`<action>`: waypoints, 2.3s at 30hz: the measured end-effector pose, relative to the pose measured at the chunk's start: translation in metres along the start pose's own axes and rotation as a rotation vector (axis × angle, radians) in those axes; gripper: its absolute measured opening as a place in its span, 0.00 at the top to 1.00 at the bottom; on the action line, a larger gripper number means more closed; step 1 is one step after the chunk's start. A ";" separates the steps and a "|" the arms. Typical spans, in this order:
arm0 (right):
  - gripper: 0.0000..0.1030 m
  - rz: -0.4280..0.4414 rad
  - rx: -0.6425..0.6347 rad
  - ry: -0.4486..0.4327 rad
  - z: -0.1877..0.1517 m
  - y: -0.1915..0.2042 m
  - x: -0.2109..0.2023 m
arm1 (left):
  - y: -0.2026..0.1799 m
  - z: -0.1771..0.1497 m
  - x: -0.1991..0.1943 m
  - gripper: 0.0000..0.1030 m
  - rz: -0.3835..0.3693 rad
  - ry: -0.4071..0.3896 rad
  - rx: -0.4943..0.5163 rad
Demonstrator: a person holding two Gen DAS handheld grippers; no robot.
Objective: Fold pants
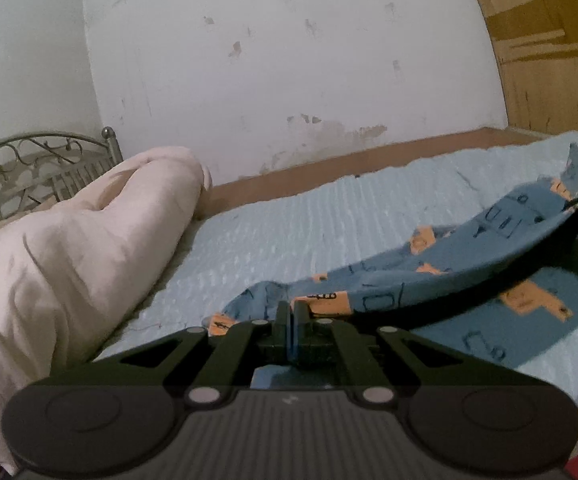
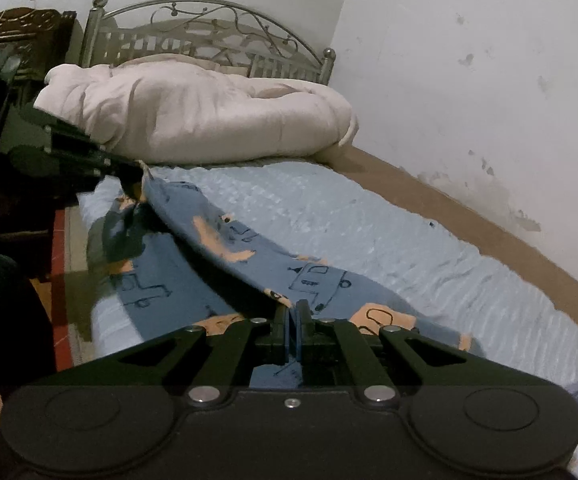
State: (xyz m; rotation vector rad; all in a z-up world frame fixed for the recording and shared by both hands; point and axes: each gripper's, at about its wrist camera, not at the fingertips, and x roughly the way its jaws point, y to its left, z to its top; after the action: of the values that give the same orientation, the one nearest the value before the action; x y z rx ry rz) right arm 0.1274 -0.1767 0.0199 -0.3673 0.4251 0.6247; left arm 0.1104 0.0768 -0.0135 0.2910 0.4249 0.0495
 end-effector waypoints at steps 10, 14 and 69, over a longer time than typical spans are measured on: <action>1.00 -0.001 0.006 0.017 -0.018 0.019 -0.010 | 0.006 -0.020 -0.004 1.00 -0.005 0.017 0.036; 1.00 0.016 -0.009 0.042 -0.028 0.034 -0.011 | 0.010 -0.029 0.002 1.00 0.013 0.040 0.011; 0.19 -0.201 1.006 0.115 -0.073 -0.282 -0.006 | -0.264 0.069 0.033 0.98 -0.394 0.105 0.182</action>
State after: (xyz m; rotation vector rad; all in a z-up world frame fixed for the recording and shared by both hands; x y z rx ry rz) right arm 0.2803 -0.4253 0.0175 0.5130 0.7425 0.1383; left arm 0.1652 -0.1905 -0.0425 0.3808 0.5863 -0.3620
